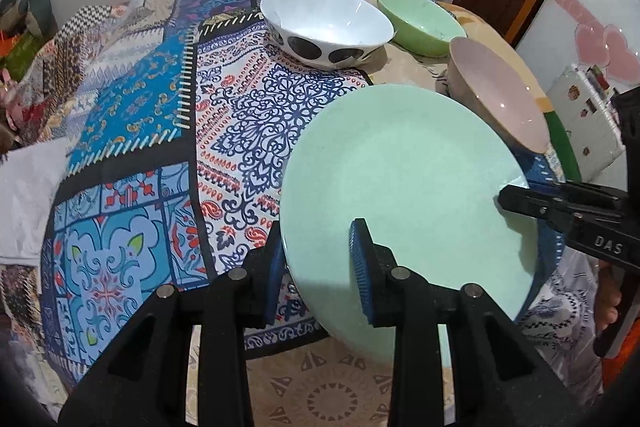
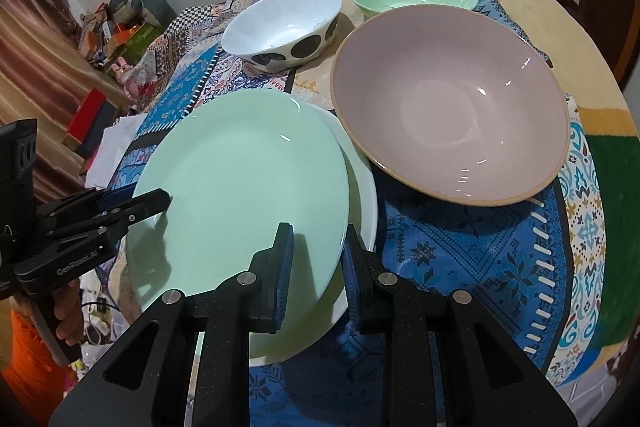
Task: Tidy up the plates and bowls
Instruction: 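Lower the mint green plate onto the white plate and open both tools, then move both tools to the pale pink bowl and close them on its rim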
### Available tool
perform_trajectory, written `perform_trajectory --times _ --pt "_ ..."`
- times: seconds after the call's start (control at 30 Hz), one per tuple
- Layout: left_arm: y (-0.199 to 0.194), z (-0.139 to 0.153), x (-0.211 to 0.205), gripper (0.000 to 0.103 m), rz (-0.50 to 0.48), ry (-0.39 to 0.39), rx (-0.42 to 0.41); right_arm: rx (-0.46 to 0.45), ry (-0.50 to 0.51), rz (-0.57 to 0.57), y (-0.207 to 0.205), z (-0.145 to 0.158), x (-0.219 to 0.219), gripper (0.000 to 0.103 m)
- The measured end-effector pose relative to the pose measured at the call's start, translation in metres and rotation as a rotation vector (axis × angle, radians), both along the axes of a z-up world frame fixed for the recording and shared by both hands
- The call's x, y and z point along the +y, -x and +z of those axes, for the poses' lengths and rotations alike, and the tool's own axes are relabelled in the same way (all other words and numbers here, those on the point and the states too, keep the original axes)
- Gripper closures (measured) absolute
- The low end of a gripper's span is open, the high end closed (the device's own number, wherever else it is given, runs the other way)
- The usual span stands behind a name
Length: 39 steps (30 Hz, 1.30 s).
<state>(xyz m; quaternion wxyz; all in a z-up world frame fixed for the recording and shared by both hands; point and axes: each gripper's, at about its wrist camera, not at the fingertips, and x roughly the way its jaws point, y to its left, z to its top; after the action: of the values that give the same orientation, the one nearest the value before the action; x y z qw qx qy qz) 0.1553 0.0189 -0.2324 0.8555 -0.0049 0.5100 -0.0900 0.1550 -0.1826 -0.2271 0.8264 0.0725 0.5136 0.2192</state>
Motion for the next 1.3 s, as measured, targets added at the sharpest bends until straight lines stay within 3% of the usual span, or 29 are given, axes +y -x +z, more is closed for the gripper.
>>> perform_trajectory --times 0.07,0.17,0.23,0.53,0.8,0.97,1.07,1.17,1.23,1.3 --pt "-0.002 -0.002 -0.002 0.071 -0.001 -0.025 -0.003 0.002 -0.006 -0.001 -0.001 0.0 0.0 0.081" --pt "-0.003 -0.003 0.0 0.071 -0.001 -0.022 -0.004 0.004 -0.005 0.002 -0.001 -0.001 0.0 0.081" --pt "-0.008 -0.01 0.004 0.072 0.009 0.002 0.037 0.001 -0.013 0.001 -0.002 -0.001 -0.001 0.082" --pt "-0.005 -0.008 0.004 0.072 0.005 -0.002 0.028 -0.02 0.014 -0.007 0.002 0.004 -0.004 0.082" --pt "0.009 0.029 0.003 0.071 0.012 0.01 -0.062 -0.102 0.055 -0.026 0.009 0.026 -0.016 0.082" --pt "0.013 0.06 -0.007 0.049 0.006 0.024 -0.139 -0.16 0.052 -0.064 0.009 0.044 -0.028 0.08" --pt "0.012 0.077 -0.018 0.034 -0.009 0.027 -0.186 -0.2 0.055 -0.099 0.009 0.056 -0.039 0.074" --pt "0.008 0.089 -0.03 0.019 -0.016 0.04 -0.214 -0.237 0.059 -0.139 0.005 0.065 -0.05 0.061" --pt "0.003 0.094 -0.037 0.013 -0.023 0.046 -0.23 -0.262 0.066 -0.166 0.003 0.069 -0.059 0.047" --pt "-0.005 0.096 -0.047 0.012 -0.038 0.038 -0.237 -0.277 0.08 -0.187 -0.001 0.07 -0.066 0.04"
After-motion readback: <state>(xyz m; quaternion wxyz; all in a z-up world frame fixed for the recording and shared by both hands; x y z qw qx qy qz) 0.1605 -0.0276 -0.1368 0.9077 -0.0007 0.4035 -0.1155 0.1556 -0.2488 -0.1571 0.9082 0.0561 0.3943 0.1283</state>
